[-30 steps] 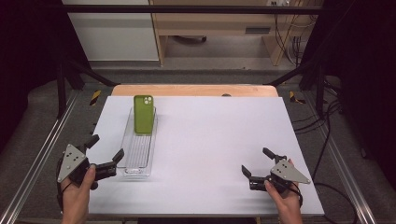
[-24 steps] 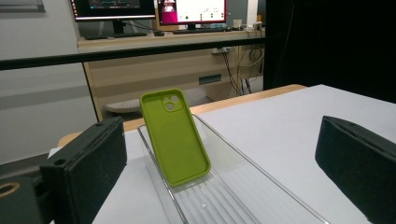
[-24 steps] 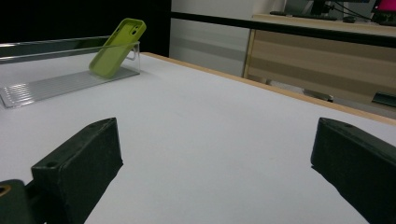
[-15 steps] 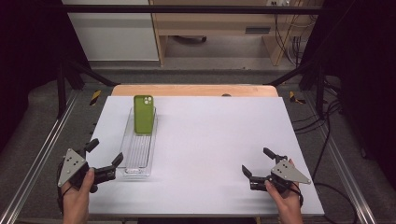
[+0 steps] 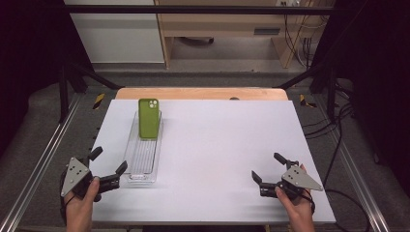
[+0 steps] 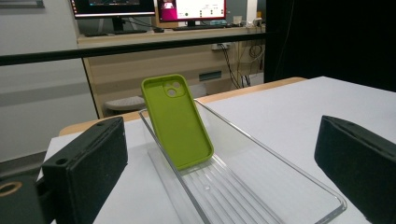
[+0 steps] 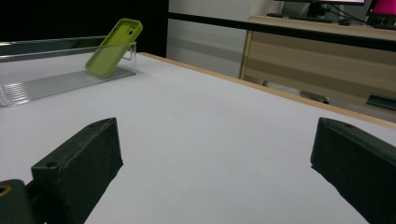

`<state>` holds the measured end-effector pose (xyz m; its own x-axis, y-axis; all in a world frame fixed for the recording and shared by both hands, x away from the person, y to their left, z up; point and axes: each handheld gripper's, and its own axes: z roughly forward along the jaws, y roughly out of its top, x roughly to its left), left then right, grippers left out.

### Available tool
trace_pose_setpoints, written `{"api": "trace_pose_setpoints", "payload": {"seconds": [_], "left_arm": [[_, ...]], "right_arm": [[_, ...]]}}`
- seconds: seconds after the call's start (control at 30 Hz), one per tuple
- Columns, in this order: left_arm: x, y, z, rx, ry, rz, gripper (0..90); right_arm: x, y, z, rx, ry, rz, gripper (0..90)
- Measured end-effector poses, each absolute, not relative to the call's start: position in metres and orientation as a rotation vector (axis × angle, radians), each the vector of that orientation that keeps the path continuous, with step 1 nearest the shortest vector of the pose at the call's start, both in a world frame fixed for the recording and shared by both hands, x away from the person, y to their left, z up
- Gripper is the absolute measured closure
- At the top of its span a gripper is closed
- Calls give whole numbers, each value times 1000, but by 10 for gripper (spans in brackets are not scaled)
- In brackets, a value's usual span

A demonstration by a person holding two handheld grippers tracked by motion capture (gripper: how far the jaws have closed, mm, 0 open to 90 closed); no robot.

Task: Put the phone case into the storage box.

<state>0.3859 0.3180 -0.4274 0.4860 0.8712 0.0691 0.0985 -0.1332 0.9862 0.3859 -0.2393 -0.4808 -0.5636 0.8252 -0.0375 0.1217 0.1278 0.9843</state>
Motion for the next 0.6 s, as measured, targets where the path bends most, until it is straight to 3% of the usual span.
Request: {"api": "trace_pose_setpoints", "payload": {"seconds": [0.6], "left_arm": [[384, 316, -441, 1579, 840, 813, 16]], "right_arm": [[386, -244, -481, 918, 1792, 1473, 22]]}}
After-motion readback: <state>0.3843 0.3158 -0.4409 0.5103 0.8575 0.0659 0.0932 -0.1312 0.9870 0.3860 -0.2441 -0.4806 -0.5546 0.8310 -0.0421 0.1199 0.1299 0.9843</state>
